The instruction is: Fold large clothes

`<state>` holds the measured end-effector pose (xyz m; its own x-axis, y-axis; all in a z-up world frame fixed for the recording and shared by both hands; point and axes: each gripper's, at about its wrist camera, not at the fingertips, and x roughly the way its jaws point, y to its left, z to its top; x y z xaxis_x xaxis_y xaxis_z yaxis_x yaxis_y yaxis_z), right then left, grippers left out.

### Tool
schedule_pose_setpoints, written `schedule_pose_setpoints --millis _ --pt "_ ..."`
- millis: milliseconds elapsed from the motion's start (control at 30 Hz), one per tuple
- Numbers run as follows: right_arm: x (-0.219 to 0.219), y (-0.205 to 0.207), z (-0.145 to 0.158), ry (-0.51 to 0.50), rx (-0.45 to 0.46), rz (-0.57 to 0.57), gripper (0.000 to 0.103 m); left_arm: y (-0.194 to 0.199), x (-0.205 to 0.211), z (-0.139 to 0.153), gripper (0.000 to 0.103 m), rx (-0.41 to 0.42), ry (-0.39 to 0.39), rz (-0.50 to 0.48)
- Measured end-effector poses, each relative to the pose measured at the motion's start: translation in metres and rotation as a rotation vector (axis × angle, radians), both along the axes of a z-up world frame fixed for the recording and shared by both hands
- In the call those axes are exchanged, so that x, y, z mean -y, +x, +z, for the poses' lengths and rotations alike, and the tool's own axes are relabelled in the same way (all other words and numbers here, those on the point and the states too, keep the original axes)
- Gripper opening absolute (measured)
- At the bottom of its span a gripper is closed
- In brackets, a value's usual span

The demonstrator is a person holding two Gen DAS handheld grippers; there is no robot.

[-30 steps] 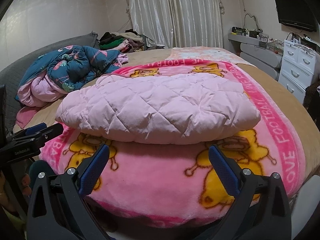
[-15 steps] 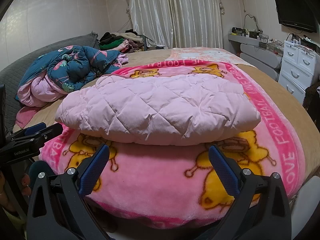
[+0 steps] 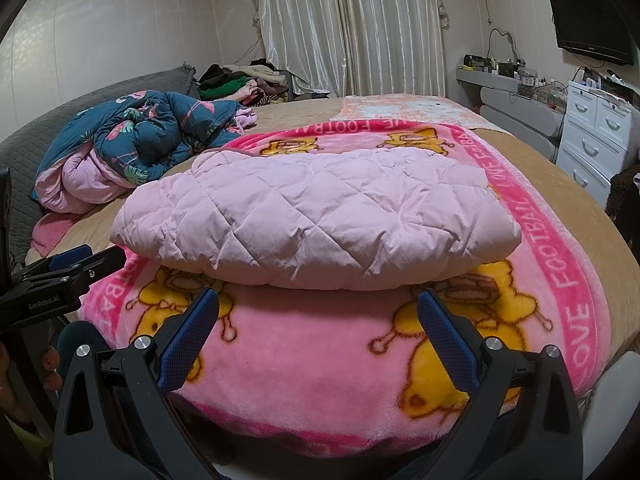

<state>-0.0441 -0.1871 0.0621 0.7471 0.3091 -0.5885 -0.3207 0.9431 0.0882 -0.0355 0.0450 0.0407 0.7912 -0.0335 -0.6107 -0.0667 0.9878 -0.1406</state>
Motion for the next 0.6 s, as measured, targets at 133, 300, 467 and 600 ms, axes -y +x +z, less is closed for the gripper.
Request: schedule_pose_setpoints --millis 133,300,467,600 --pt "0.0000 0.0003 0.0000 -0.001 0.006 -0.003 0.099 -0.0005 0.0004 -0.0001 0.094 0.000 0.002 0.000" --pt "0.0017 -0.0001 0.0000 0.000 0.008 -0.006 0.099 -0.0004 0.0004 -0.0001 0.094 -0.001 0.003 0.000" --pt "0.0028 -0.0006 0.0000 -0.001 0.008 -0.006 0.099 -0.0006 0.0007 0.0000 0.094 0.000 0.001 0.000" --pt "0.0026 -0.0006 0.0000 -0.001 0.008 -0.005 0.099 -0.0006 0.0007 0.0000 0.094 0.000 0.001 -0.001"
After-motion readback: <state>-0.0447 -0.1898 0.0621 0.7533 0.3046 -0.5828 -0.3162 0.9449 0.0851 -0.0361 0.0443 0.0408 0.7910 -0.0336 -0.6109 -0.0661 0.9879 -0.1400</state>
